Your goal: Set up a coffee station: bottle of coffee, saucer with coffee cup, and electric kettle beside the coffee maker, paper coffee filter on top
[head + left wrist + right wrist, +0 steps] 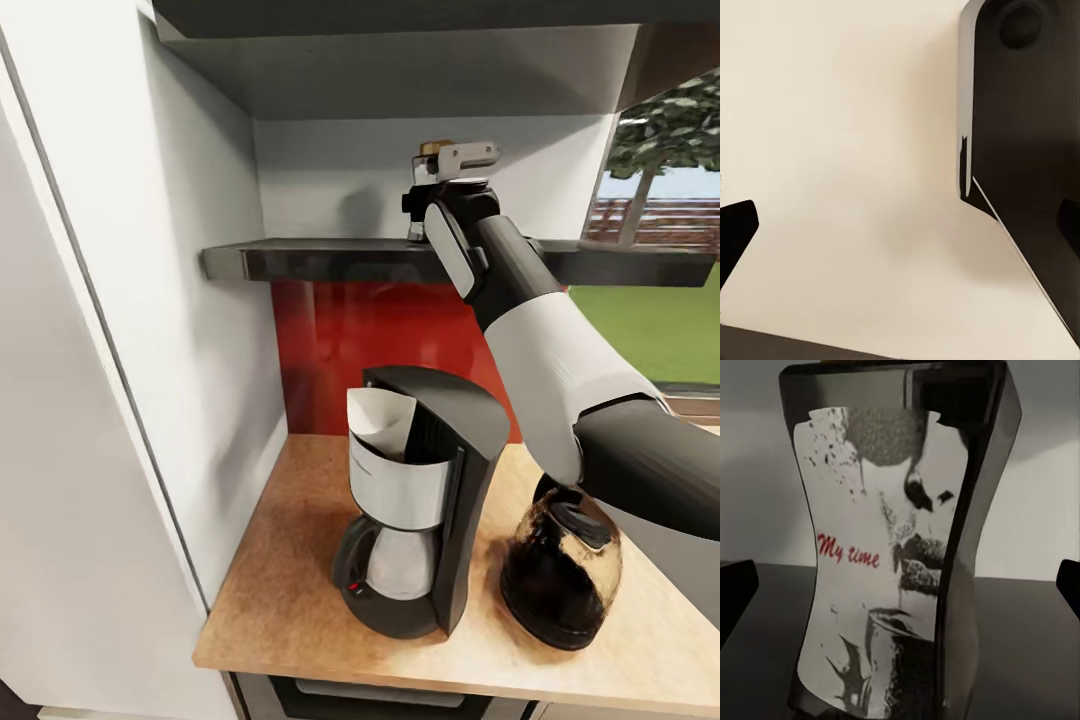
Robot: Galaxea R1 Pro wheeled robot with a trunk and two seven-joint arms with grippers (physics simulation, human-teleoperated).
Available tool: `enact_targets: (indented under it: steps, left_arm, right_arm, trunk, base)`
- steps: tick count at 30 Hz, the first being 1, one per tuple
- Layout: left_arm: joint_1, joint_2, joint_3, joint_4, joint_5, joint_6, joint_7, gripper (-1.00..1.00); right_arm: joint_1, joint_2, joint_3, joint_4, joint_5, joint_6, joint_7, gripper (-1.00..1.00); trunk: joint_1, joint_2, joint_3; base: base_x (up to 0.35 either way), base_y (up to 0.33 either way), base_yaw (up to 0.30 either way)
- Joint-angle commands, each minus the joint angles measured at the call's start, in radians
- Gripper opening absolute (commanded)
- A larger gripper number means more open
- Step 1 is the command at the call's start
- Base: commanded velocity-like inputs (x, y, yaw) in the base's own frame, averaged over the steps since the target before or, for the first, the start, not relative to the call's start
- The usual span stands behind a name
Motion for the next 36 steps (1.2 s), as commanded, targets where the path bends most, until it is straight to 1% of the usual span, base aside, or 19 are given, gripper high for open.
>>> enact_targets:
  steps: [1, 4, 10, 15, 27, 28, 36]
  left_arm:
    - [-0.001, 0.0, -0.009, 0.001, 0.008, -0.005, 0.002, 1.0]
    - [0.008, -0.001, -0.009, 0.001, 0.007, -0.005, 0.002, 1.0]
    - [0.044, 0.0, -0.01, 0.001, 0.007, -0.005, 0.002, 1.0]
    - [0.045, 0.0, -0.01, 0.001, 0.007, -0.005, 0.002, 1.0]
    - [0.045, -0.002, -0.012, 0.001, 0.007, -0.005, 0.002, 1.0]
    - [0.045, -0.002, -0.012, 0.001, 0.007, -0.005, 0.002, 1.0]
    - [0.045, -0.002, -0.012, 0.001, 0.007, -0.005, 0.002, 1.0]
  right_arm:
    - [-0.001, 0.0, 0.003, 0.0, -0.01, 0.002, -0.009, 1.0]
    - [-0.001, 0.0, 0.003, 0.0, -0.01, 0.002, -0.009, 1.0]
    - [-0.001, 0.0, 0.003, 0.0, -0.01, 0.002, -0.009, 1.0]
    - [-0.001, 0.0, 0.003, 0.001, -0.01, 0.002, -0.009, 1.0]
    - [-0.001, 0.0, 0.001, 0.001, -0.01, 0.002, -0.009, 1.0]
    - [-0.002, 0.0, 0.001, 0.001, -0.01, 0.002, -0.009, -1.0]
    - [-0.001, 0.0, 0.001, 0.001, -0.01, 0.002, -0.009, -1.0]
  trunk:
    - [0.001, -0.002, -0.002]
    - [0.001, -0.002, -0.002]
    - [0.001, -0.002, -0.002]
    - [0.001, -0.002, -0.002]
    - [0.001, -0.002, -0.002]
    - [0.001, -0.002, -0.002]
    - [0.001, -0.002, -0.002]
  base:
    - [0.237, 0.0, 0.0]
    - [0.092, 0.0, 0.0]
    - [0.032, 0.0, 0.0]
    - [0.14, 0.0, 0.0]
    - [0.01, 0.0, 0.0]
    - [0.0, 0.0, 0.0]
    - [0.0, 0.0, 0.0]
